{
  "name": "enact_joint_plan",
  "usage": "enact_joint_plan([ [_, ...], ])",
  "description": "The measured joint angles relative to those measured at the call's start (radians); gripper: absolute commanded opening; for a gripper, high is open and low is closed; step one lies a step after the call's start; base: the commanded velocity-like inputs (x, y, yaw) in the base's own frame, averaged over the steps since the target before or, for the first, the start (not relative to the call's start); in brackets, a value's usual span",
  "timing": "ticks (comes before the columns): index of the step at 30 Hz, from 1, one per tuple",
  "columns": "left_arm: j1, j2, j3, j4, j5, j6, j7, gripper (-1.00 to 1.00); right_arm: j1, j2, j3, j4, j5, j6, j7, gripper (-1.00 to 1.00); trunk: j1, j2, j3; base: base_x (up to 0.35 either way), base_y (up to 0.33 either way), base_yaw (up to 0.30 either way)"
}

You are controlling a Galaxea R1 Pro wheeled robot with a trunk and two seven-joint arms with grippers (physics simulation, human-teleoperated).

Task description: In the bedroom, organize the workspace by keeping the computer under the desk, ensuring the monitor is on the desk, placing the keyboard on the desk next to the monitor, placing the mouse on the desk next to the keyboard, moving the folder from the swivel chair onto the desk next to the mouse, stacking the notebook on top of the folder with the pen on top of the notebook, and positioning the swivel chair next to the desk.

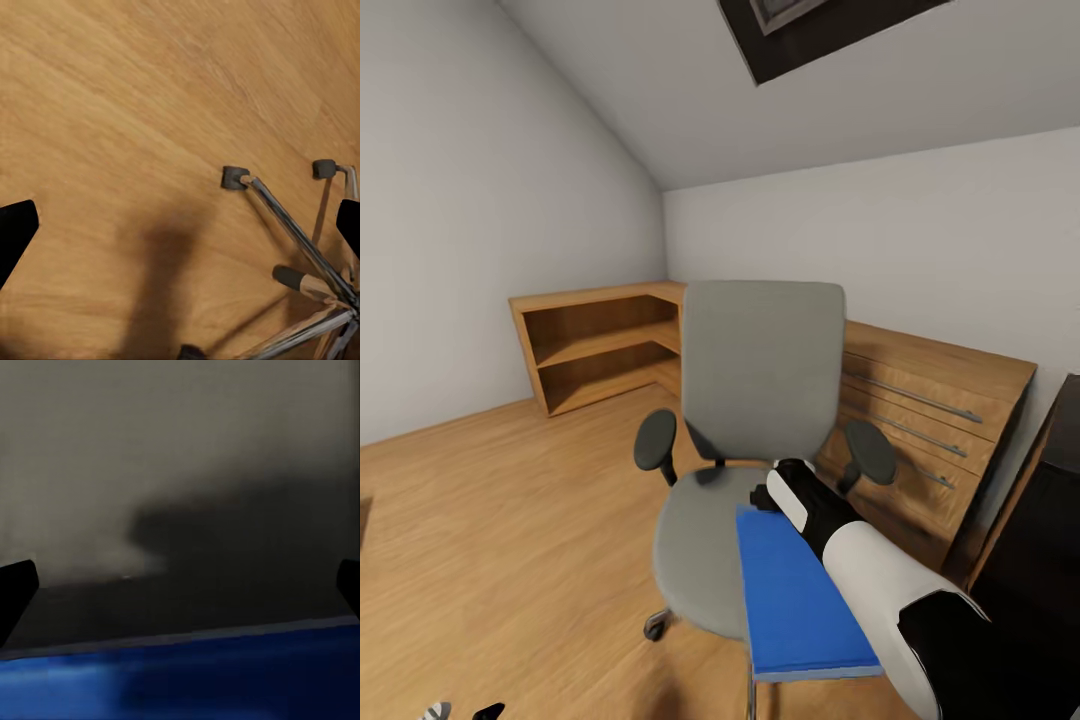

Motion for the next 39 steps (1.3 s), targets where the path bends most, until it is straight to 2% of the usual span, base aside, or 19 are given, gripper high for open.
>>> enact_joint_plan([
  [17,0.000,0.000,0.000,0.003,0.000,0.000,0.000,1.00,0.001,0.000,0.000,0.001,0.000,-0.006,0.006,1.00,-0.001,0.000,0.000,-0.043,0.000,0.000],
  [20,0.000,0.001,0.000,0.004,0.000,0.000,0.000,1.00,0.008,0.000,-0.003,-0.017,-0.012,-0.045,0.011,1.00,0.000,0.000,0.000,0.000,0.000,0.000],
  [25,0.000,0.002,0.000,0.005,0.000,0.000,0.000,1.00,0.031,0.000,-0.003,-0.121,-0.013,-0.181,0.020,1.00,0.000,0.000,0.000,0.000,0.000,0.000],
  [29,0.000,0.002,-0.001,0.006,0.000,0.000,0.000,1.00,0.069,0.000,-0.002,-0.224,-0.013,-0.209,0.038,1.00,0.000,0.000,0.000,0.000,0.000,0.000],
  [30,0.000,0.003,-0.001,0.006,0.000,0.000,0.000,1.00,0.082,0.000,-0.002,-0.250,-0.013,-0.210,0.047,1.00,0.000,0.000,0.000,0.000,0.000,0.000],
  [32,0.000,0.003,-0.001,0.006,0.001,0.000,-0.002,1.00,0.137,0.000,0.000,-0.363,-0.012,-0.201,0.075,1.00,0.000,0.000,0.000,0.000,0.000,0.000],
  [35,0.000,0.003,0.002,0.006,0.002,0.001,-0.004,1.00,0.172,0.000,0.003,-0.444,-0.009,-0.172,0.086,1.00,0.000,0.000,0.000,0.000,0.000,0.000],
  [39,-0.001,0.002,0.007,0.005,0.004,0.000,-0.006,1.00,0.211,0.000,0.004,-0.552,-0.010,-0.085,0.095,1.00,0.000,0.000,0.000,0.000,0.000,0.000],
])
